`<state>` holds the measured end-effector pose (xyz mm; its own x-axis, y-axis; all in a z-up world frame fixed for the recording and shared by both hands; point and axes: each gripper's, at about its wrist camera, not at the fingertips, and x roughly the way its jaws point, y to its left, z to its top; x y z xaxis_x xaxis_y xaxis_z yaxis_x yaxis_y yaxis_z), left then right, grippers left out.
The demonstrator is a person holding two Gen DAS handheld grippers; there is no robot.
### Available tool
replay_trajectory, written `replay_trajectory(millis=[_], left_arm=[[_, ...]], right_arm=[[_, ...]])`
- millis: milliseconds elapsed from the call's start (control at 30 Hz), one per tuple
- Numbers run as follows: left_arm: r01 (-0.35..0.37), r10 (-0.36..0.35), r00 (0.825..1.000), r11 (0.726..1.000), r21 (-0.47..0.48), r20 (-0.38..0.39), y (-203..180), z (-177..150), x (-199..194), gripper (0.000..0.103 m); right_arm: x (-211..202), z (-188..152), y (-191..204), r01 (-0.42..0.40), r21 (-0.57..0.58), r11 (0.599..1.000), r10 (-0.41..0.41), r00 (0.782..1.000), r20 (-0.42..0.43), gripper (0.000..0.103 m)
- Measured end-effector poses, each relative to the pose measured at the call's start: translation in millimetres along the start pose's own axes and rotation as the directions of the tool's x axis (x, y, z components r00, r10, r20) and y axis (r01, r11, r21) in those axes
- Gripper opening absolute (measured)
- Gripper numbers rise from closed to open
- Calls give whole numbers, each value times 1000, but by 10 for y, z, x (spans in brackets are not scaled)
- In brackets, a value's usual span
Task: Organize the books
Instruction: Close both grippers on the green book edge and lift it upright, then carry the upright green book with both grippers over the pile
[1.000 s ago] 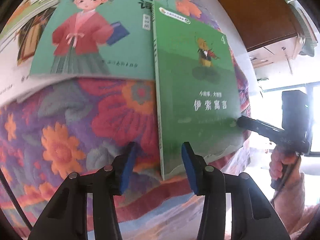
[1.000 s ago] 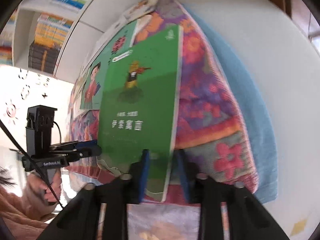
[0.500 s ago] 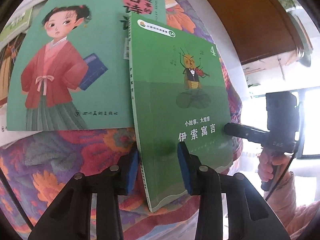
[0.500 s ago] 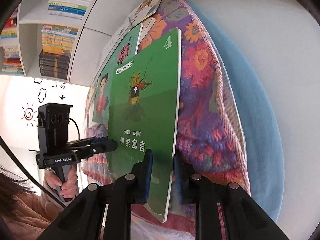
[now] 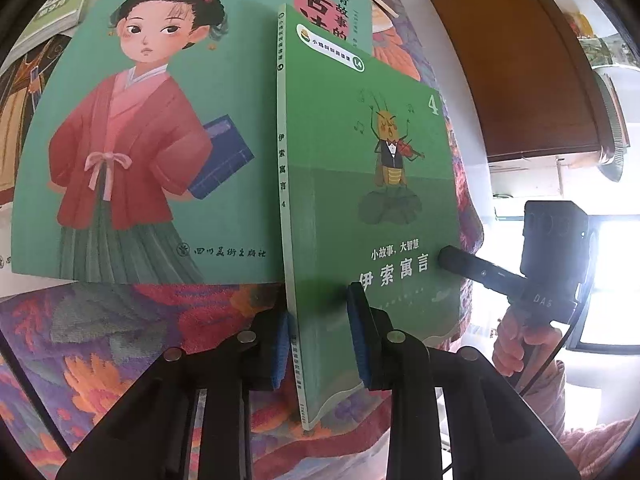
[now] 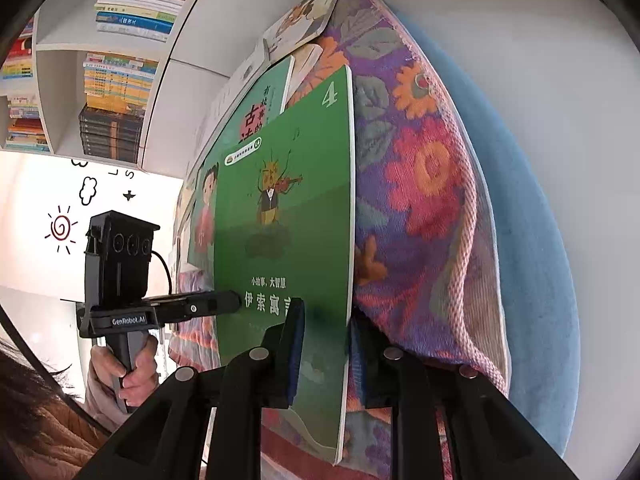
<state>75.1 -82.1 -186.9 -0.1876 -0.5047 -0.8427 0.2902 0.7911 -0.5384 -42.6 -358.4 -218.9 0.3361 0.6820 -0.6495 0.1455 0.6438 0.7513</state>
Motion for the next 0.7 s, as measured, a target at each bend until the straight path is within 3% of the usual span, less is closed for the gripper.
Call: replay_trajectory(millis=[67,200,333,467,567,700], left_arm=[[-10,10,1000,1000,-1,6,-23,-2,8,26],[-16,17,1000,1000,-15,21,-61,-26,14,24],[-69,67,997,997,23,47,-171,-83,-8,24],[-127,124,991,991,51,57,-262,-112,-49,24],[-196,187,978,975,104,93,-359,-158,-142,24],[-235,222,968,965,113,119,-391,-208,-260,24]], right_arm=[[6,18,29,23,3,1000,-23,1000,15,17],[-30,-16,290,144,-96,985,-139,989,54,15],[-129,-39,487,124,-128,984,-114,990,83,7],[-98,-64,642,172,-165,971,-161,984,78,7],[-69,-78,749,172,-190,967,-159,984,79,7],[-28,-102,866,164,-196,967,-150,985,82,7]])
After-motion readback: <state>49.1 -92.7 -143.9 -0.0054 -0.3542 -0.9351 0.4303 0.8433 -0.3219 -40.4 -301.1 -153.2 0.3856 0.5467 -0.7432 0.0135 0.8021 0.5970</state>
